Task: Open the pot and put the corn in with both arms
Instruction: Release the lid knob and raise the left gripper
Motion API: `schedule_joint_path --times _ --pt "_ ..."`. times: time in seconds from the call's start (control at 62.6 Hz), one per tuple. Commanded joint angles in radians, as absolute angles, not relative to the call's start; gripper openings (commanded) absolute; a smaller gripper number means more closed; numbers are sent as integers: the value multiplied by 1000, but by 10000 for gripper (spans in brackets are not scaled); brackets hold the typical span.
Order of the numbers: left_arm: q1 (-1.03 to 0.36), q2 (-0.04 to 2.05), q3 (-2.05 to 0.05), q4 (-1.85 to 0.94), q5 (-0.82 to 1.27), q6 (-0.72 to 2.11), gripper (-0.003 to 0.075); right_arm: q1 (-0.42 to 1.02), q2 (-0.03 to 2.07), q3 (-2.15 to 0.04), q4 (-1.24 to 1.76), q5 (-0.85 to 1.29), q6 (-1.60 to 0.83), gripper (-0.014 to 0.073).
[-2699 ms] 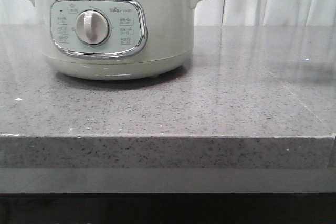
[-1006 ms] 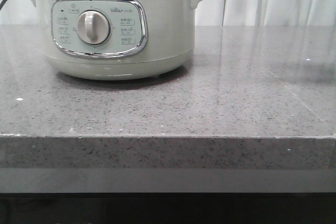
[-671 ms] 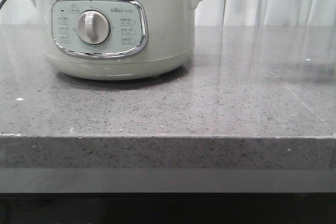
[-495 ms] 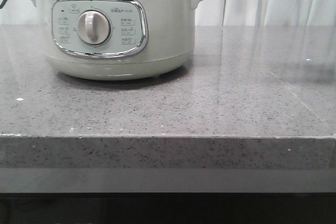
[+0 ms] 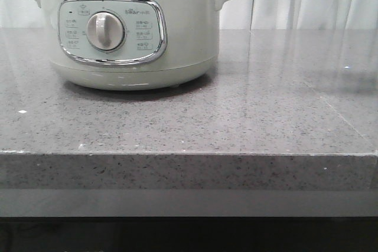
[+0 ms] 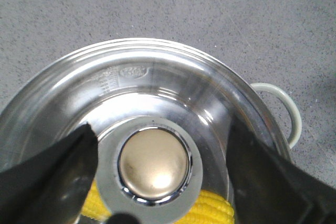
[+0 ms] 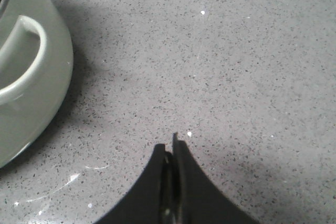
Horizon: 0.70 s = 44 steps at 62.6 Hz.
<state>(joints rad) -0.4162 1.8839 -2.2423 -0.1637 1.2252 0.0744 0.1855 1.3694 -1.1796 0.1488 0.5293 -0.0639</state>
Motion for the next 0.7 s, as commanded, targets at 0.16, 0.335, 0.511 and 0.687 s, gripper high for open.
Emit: schedule_joint_path --times 0.16,0.335,0.511,0.687 --pt "-420 1813 -2275 -169 1159 71 207 182 1331 -1206 144 463 -71 -121" --pt "-420 1813 -2275 -169 1154 71 88 182 1331 -1206 144 468 -71 -121" --pt "-420 1813 -2275 -167 1152 71 10 182 1331 -1206 144 468 -71 -121" --pt "-420 1813 -2275 -167 1152 71 -20 182 1331 -1206 144 468 -71 -121"
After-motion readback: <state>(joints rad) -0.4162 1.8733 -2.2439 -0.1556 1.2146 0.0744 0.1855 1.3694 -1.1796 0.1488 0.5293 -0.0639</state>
